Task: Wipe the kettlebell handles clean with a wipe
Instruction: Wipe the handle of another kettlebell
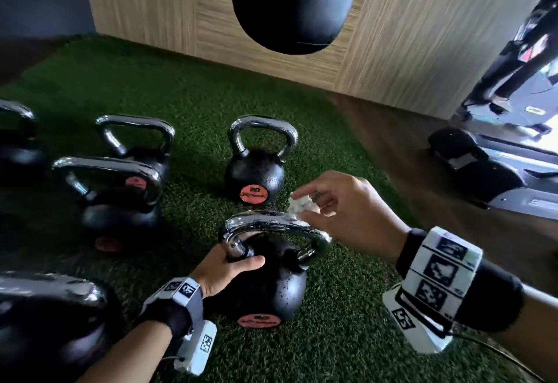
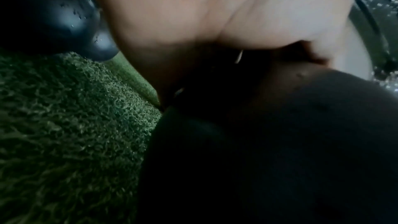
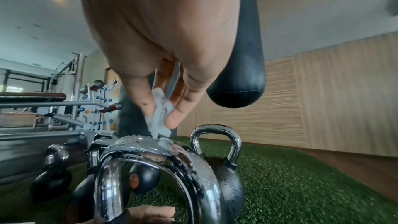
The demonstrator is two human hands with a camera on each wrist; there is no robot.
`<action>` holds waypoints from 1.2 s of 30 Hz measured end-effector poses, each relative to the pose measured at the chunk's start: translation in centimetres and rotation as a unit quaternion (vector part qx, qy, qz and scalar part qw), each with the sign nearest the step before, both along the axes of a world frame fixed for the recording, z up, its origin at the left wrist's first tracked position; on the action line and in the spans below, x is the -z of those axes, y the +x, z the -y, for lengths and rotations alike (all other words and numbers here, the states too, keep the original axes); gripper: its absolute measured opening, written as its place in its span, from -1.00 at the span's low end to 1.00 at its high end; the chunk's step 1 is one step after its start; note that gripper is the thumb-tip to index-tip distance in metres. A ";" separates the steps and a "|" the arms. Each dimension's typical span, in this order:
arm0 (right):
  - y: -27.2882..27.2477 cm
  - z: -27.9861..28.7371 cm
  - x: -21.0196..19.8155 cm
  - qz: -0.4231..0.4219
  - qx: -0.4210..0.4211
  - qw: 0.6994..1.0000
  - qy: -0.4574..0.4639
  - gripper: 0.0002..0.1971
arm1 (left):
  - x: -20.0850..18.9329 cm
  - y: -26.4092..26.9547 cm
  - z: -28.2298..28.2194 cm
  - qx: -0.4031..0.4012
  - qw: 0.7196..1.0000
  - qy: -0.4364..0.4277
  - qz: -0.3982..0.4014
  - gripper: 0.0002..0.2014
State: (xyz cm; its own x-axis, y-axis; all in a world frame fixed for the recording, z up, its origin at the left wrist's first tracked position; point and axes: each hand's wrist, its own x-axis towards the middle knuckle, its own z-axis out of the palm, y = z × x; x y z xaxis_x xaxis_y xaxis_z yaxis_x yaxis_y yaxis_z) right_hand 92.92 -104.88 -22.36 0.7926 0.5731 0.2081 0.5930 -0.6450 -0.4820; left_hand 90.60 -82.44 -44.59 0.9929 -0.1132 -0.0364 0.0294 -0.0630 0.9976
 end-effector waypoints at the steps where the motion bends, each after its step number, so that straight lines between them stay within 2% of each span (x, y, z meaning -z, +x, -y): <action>1: 0.0 -0.4 -0.1 0.014 -0.007 1.000 -0.017 -0.73 | 0.4 0.0 0.2 -0.014 1.000 -0.024 0.003 -0.36; 8: -0.7 -2.0 1.7 0.074 -0.029 0.997 -0.023 -0.75 | 1.1 -0.4 1.2 -0.053 0.996 -0.040 0.059 -0.50; 16: -1.6 -1.4 3.8 0.113 0.012 0.993 0.029 -0.76 | 1.0 -0.4 1.0 -0.038 0.996 -0.028 0.069 -0.44; 21: -1.4 0.0 4.5 0.136 0.064 0.989 0.016 -0.80 | 1.4 -0.2 0.9 -0.039 0.997 -0.040 0.060 -0.41; 25: -1.8 0.2 5.3 0.136 0.061 0.988 0.035 -0.78 | 1.7 -0.3 0.8 -0.041 0.997 -0.046 0.048 -0.42; 29: -1.5 2.3 6.0 0.099 0.125 0.985 0.061 -0.84 | 1.8 -0.5 1.0 -0.056 0.995 -0.040 0.068 -0.35; 36: -1.7 2.8 7.7 0.105 0.162 0.976 0.099 -0.81 | 0.8 -1.0 1.5 -0.071 0.994 -0.045 0.066 -0.45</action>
